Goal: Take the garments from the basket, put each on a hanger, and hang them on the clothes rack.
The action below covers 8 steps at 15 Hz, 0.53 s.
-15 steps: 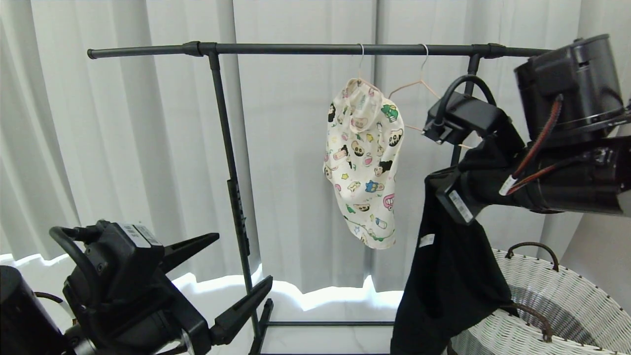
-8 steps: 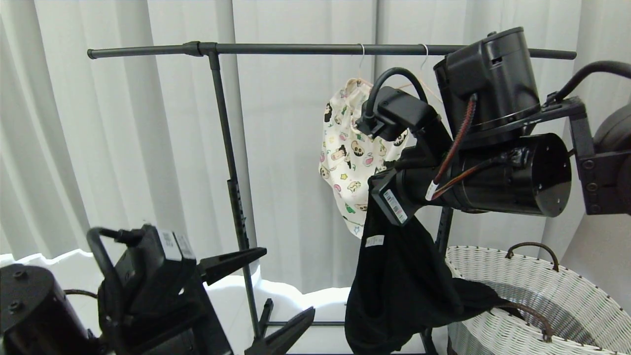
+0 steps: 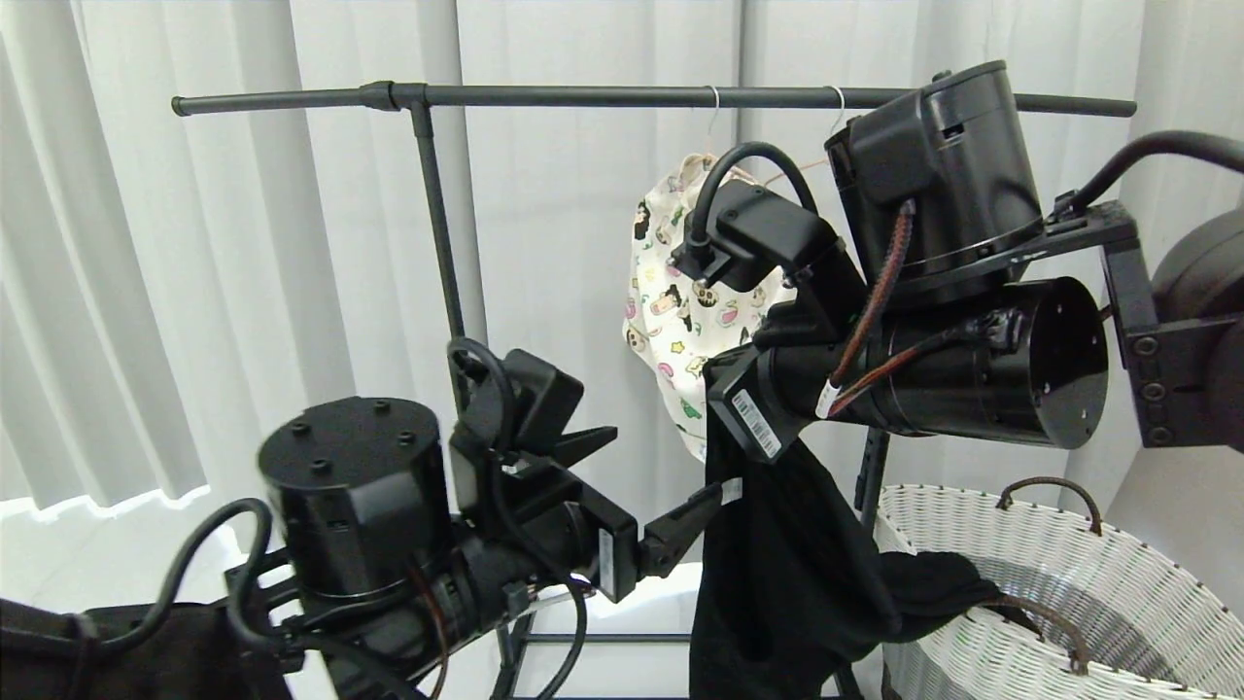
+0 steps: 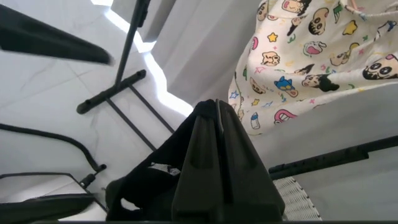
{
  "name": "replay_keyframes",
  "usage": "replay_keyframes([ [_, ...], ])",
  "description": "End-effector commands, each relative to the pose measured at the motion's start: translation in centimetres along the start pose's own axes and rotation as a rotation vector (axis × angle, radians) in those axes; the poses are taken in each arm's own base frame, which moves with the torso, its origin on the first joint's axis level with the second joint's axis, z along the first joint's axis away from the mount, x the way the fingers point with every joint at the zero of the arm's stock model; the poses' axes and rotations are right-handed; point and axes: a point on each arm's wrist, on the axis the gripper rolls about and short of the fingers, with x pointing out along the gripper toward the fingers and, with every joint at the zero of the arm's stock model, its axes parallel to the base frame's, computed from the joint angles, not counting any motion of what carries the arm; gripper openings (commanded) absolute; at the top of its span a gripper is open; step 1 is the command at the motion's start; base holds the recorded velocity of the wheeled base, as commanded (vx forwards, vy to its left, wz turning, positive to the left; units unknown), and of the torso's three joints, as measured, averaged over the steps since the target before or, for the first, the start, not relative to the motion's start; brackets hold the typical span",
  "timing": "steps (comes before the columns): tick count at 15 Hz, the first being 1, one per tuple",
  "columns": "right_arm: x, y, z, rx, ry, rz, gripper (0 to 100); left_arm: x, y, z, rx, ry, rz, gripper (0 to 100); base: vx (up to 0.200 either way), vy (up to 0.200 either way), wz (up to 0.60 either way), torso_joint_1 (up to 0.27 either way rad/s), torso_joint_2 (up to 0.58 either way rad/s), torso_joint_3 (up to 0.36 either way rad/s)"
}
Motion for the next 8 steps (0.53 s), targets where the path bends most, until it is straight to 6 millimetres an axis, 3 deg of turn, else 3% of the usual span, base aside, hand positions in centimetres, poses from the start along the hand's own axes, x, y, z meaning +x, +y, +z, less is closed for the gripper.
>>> replay_keyframes([
  [1,-0.2,0.0,0.1,-0.001,-0.003,0.000,0,2.8,0.1,-2.4,-0.001,0.091,0.002,100,0.000,0.000,0.00,0.000,0.00,0.000],
  [4,-0.4,-0.2,0.1,0.000,-0.009,-0.001,0,3.9,0.8,-5.0,-0.006,0.183,0.025,100,0.000,0.000,0.00,0.000,0.00,0.000],
  [8,-0.7,-0.3,0.2,0.002,-0.015,-0.003,0,3.4,1.2,-6.9,0.010,0.258,0.074,100,0.000,0.000,0.00,0.000,0.00,0.000],
])
